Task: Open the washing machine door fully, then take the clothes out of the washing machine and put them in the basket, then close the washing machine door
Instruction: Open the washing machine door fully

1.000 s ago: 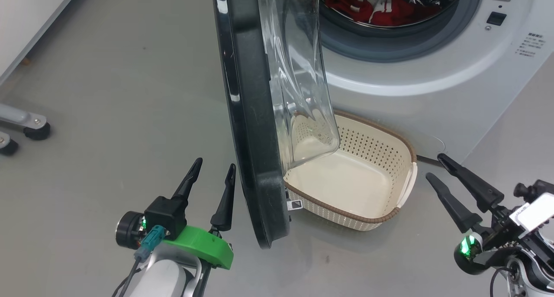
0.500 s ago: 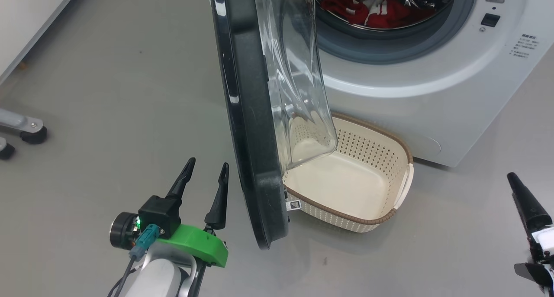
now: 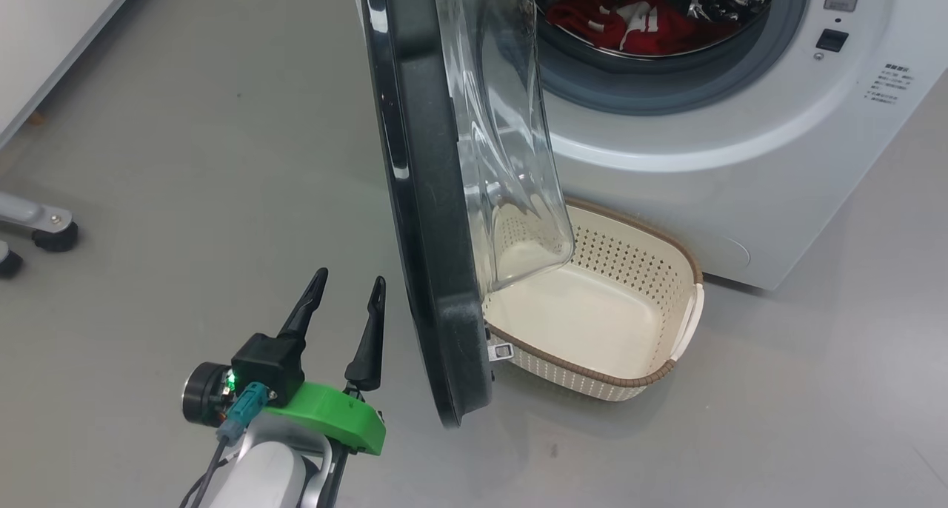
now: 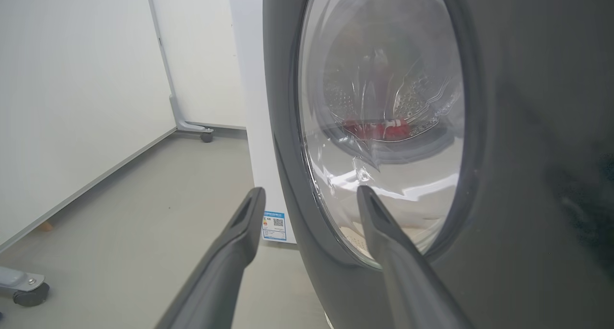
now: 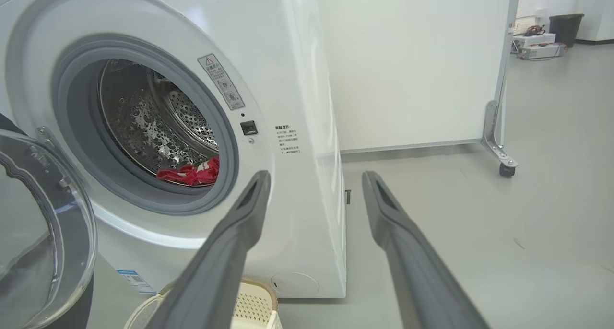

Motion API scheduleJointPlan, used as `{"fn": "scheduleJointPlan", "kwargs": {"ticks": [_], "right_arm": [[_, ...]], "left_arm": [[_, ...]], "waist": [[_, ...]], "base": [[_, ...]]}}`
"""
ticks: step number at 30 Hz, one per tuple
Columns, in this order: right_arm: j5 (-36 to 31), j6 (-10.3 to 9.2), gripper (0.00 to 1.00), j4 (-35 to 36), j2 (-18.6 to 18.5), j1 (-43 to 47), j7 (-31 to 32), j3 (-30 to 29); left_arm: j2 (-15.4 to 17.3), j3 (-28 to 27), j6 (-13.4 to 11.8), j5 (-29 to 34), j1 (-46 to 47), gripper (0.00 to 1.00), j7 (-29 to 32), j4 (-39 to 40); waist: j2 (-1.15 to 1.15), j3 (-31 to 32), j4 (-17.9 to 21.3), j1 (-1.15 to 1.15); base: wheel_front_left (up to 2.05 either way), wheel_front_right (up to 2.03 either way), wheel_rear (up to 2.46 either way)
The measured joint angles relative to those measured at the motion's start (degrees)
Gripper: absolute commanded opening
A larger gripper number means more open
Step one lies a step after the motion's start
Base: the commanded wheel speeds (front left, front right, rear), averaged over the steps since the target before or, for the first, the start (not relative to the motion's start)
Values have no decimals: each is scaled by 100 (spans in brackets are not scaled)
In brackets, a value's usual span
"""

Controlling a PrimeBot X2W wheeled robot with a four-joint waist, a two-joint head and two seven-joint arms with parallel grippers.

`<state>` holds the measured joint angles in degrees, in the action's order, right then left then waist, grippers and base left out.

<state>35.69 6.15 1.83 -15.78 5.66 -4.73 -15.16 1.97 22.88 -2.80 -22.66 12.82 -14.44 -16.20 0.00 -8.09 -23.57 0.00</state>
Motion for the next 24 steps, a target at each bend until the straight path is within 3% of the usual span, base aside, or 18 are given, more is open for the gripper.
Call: {"fn": "scheduleJointPlan", "kwargs": {"ticks": [5,11,24], "right_arm": [[-811,-298,100,54,-36,144,-536,214],[-1216,-581,100,-10,186,370,-779,606],[-1502,-688,100,-319,705,555,-822,1296]], "left_arm": [[-1,-37,0,1,-3,100,0,-15],[0,-52,1,16,-13,100,0,-57],[0,-59,5,18,-29,100,0,-126]], "waist": [[0,32,11,0],[0,80,50,0],[0,152,129,0]], "base": [[0,0,0],[0,0,0],[0,0,0]]}}
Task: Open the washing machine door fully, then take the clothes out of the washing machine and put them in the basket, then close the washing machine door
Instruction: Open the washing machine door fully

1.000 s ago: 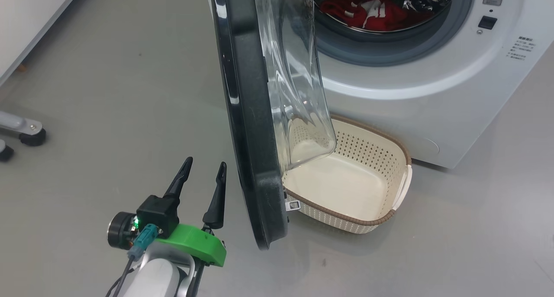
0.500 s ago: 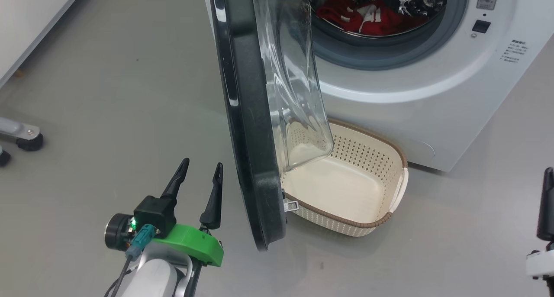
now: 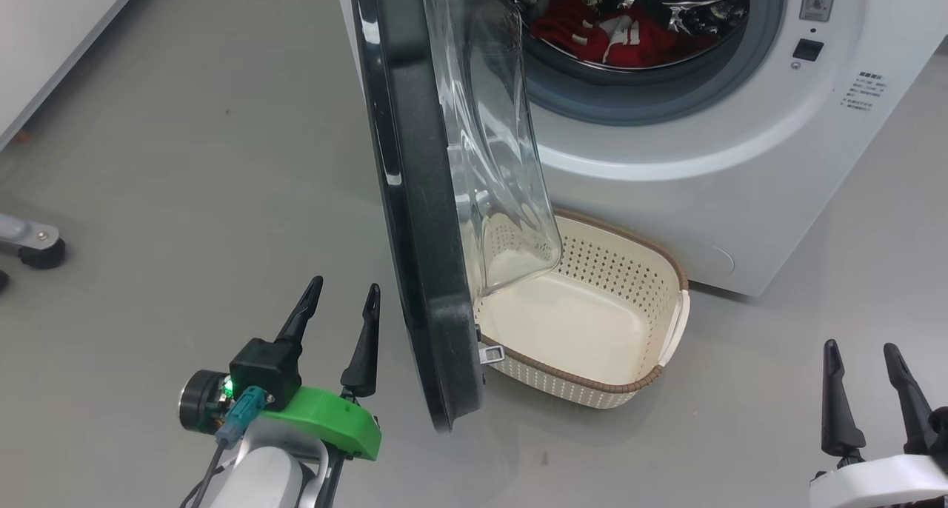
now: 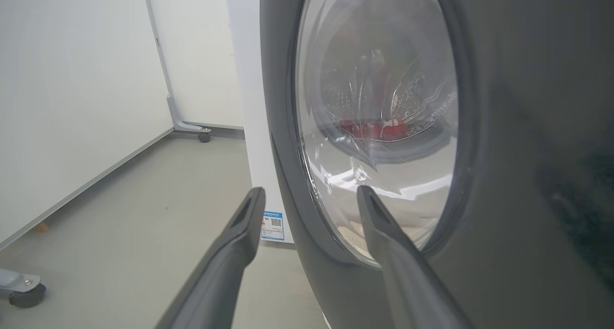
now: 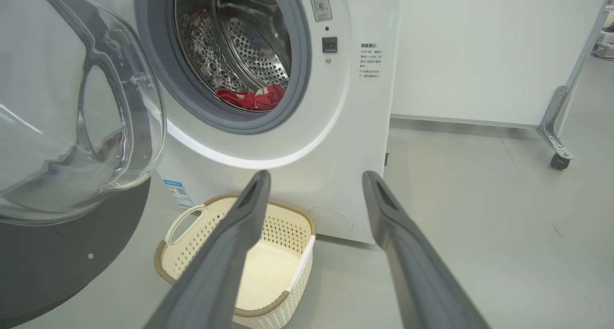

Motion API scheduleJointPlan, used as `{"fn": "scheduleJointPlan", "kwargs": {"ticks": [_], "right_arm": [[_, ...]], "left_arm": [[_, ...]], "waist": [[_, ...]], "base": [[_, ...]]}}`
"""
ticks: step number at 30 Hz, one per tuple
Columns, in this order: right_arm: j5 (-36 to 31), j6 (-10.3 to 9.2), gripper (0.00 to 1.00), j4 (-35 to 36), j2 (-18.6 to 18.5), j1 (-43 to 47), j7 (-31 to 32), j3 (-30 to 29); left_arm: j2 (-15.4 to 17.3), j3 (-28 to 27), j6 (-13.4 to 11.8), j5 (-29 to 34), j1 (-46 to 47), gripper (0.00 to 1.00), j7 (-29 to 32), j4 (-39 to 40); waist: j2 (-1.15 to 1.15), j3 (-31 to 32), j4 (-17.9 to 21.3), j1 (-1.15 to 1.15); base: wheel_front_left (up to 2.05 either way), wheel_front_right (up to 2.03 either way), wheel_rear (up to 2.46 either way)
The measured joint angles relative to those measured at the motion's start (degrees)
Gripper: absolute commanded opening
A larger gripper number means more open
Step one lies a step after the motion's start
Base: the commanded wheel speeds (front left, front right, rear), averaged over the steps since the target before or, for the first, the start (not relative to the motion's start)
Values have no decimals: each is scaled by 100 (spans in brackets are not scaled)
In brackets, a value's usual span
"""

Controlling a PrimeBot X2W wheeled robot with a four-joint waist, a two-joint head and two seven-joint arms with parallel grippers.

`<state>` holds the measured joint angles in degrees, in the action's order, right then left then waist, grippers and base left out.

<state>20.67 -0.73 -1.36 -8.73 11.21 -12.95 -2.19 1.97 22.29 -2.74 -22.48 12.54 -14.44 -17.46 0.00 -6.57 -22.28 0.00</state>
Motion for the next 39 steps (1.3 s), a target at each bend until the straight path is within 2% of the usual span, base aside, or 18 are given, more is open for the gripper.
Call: {"fn": "scheduleJointPlan", "kwargs": {"ticks": [14,36,37,38,39], "right_arm": [[-240,-52,100,-120,136,0,-57,260],[-319,-52,100,-279,208,1,-101,316],[-319,-52,100,-280,214,1,-101,316],[-319,-52,100,-282,221,1,-101,316],[-319,-52,100,-286,225,1,-101,316]], "left_arm": [[1,-21,3,42,-83,100,0,-58],[1,-96,3,91,-98,100,0,-130],[1,-96,3,91,-99,70,0,-138],[1,-97,3,91,-101,7,0,-148],[1,-97,3,91,-103,0,0,-156]], "waist": [[0,75,37,0],[0,163,60,0],[0,167,61,0],[0,170,62,0],[0,173,63,0]], "base": [[0,0,0],[0,0,0],[0,0,0],[0,0,0],[0,0,0]]}}
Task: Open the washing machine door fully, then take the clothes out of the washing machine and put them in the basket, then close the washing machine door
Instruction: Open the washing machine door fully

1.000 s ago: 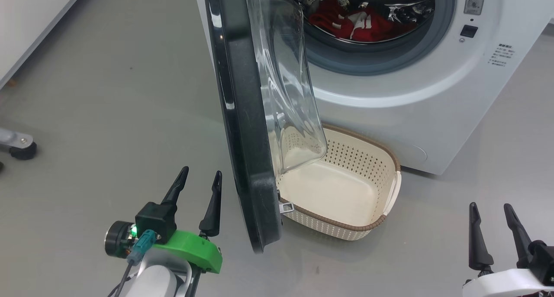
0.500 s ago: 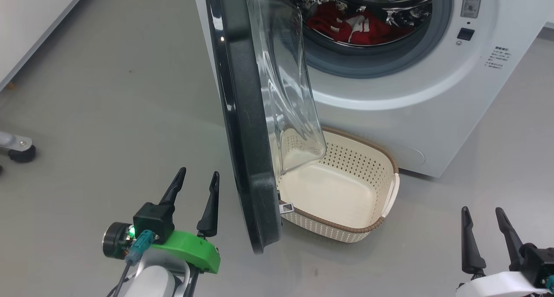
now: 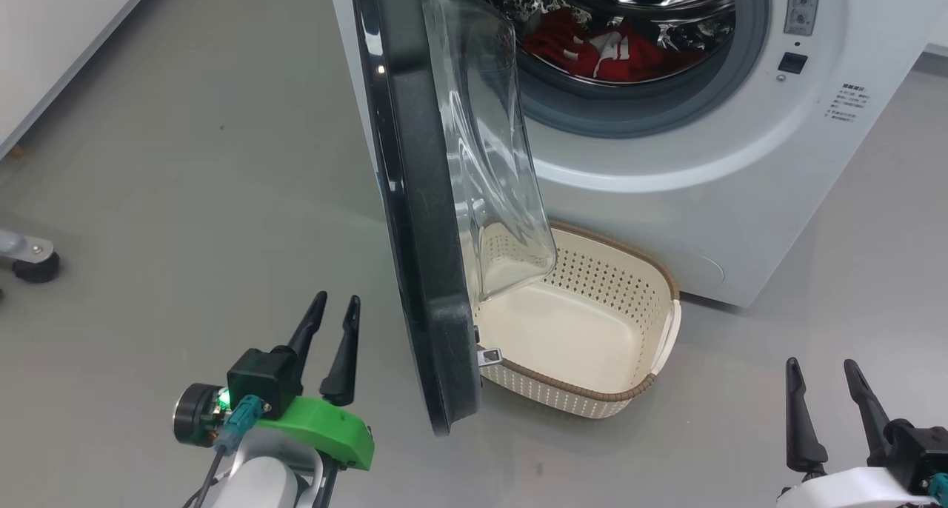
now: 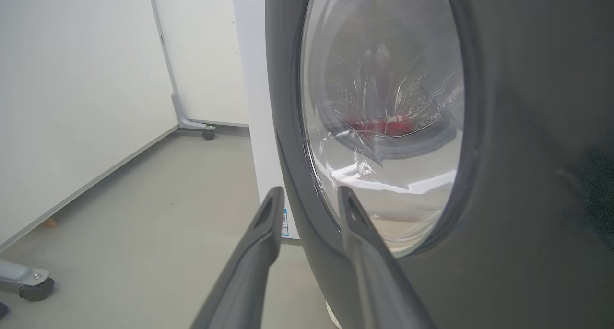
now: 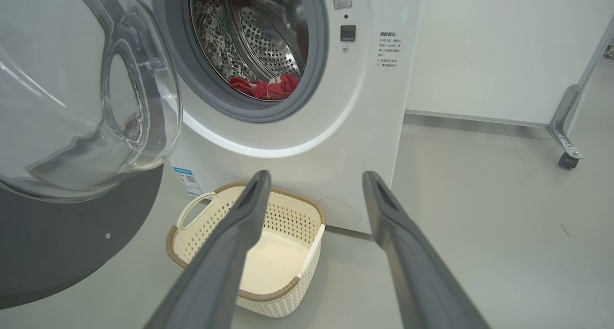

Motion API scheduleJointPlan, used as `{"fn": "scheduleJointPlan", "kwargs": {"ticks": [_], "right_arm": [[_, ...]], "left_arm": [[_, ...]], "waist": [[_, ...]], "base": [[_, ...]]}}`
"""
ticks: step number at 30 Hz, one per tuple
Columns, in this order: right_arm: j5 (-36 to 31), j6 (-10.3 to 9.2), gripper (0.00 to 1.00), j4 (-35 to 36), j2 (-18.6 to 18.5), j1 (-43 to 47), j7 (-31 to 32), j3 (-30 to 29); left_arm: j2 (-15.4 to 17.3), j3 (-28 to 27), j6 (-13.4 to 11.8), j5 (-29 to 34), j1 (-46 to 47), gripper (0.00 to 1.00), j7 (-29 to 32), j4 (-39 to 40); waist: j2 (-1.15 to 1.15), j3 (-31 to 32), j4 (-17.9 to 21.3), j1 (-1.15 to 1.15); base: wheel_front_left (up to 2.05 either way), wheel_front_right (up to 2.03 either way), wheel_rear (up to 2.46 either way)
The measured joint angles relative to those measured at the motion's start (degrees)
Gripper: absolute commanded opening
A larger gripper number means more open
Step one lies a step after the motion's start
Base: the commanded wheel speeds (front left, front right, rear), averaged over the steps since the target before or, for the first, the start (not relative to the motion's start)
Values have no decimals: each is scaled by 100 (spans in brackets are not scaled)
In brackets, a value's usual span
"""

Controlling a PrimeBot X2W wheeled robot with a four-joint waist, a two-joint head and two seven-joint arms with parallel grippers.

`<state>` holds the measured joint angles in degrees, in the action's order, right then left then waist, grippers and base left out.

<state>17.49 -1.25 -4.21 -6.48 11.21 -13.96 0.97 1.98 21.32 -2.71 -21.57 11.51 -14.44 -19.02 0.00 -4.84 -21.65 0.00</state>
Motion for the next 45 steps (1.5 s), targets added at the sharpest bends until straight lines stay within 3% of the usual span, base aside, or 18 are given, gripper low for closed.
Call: {"fn": "scheduleJointPlan", "kwargs": {"ticks": [14,22,30,32,38,45], "right_arm": [[-10,0,100,-18,22,-2,-7,1],[-25,0,100,-18,27,-8,-8,-4],[-34,1,100,-19,32,-12,-24,-19],[-35,8,100,-22,40,-13,-24,-16],[-36,12,100,-60,64,-15,-24,-4],[-36,15,100,-99,81,-15,-24,-7]], "left_arm": [[-1,-261,-113,165,11,0,0,263],[-1,-632,-214,366,328,0,-1,1074],[-3,-775,-266,703,851,0,-33,2461],[-5,-595,-278,706,1005,0,-34,2958],[-3,-42,-213,705,1012,0,-35,3390],[9,953,290,438,569,0,103,3463]], "waist": [[0,-6,14,0],[0,-8,13,0],[0,-9,24,0],[0,-9,32,0],[0,5,58,0],[0,47,88,0]], "base": [[0,0,0],[0,0,0],[0,0,0],[0,0,0],[0,0,0],[0,0,0]]}}
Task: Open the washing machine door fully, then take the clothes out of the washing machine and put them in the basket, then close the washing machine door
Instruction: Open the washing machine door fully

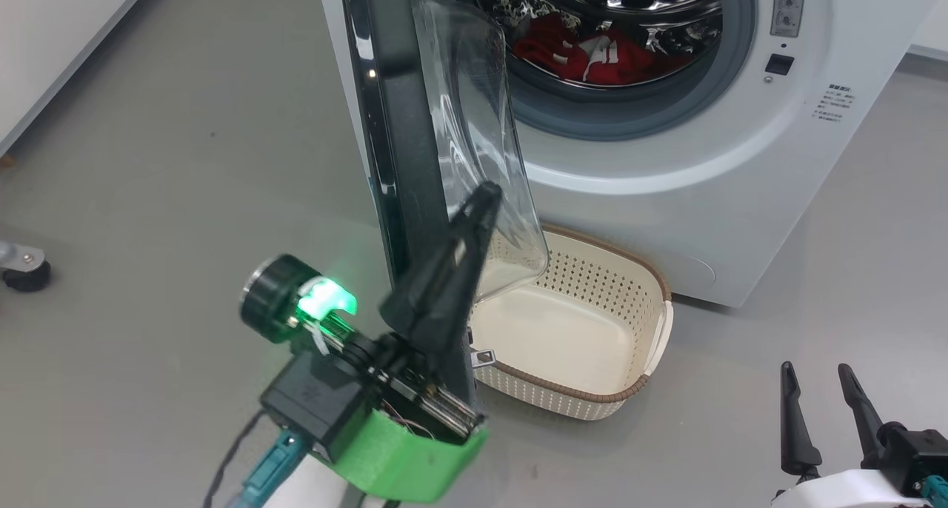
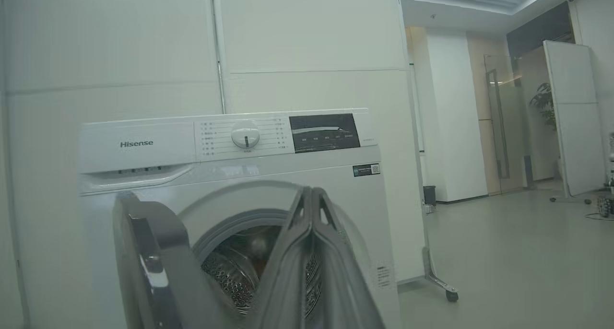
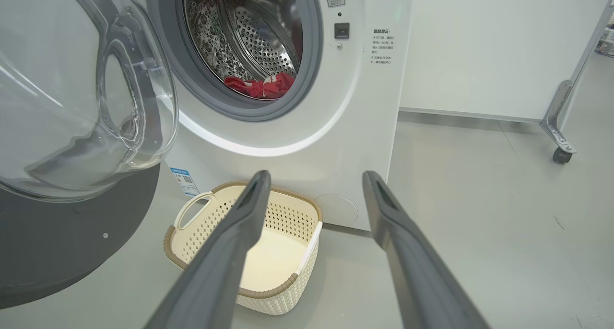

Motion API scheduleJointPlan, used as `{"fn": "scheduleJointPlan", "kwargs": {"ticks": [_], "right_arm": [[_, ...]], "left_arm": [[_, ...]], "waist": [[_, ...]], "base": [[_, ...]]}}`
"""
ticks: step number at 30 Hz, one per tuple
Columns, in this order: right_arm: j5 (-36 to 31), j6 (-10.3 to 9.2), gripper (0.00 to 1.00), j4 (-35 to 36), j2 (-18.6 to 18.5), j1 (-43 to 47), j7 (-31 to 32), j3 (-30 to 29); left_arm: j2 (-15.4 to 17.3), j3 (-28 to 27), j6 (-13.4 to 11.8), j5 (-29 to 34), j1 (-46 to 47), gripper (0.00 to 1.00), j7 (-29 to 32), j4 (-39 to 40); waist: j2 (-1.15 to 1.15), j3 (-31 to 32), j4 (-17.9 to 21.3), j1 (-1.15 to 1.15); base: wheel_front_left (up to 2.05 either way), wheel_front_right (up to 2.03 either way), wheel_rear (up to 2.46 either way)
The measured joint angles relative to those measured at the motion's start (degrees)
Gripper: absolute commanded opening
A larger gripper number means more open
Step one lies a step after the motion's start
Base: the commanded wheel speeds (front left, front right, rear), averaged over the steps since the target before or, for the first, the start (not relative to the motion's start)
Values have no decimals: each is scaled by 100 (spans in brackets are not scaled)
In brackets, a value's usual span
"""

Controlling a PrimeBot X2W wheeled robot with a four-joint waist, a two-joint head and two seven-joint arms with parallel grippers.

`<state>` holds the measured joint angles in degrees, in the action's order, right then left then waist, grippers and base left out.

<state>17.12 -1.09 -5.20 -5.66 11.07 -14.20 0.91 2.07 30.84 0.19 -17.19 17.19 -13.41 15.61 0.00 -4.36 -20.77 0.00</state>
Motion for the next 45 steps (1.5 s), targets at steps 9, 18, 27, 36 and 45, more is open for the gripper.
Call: {"fn": "scheduleJointPlan", "kwargs": {"ticks": [9,18,27,36,45], "right_arm": [[0,1,100,-8,20,1,-1,-3],[0,44,100,-13,36,1,-7,-4],[0,44,100,-13,41,0,-7,-23],[0,45,100,-8,56,-1,-7,-88],[0,43,100,47,56,1,-8,-223]], "left_arm": [[98,815,414,-363,-634,0,773,-234],[313,767,271,-438,-1021,0,1281,-719],[333,516,59,-379,-1021,0,1357,-827],[339,435,-119,-308,-1020,0,1446,-815],[292,443,-199,-296,-1020,0,1486,-733]], "waist": [[0,11,-7,0],[0,4,15,0],[0,-26,55,0],[0,-59,36,0],[0,-137,-160,0]], "base": [[0,0,0],[0,0,0],[0,0,0],[0,0,0],[0,0,0]]}}
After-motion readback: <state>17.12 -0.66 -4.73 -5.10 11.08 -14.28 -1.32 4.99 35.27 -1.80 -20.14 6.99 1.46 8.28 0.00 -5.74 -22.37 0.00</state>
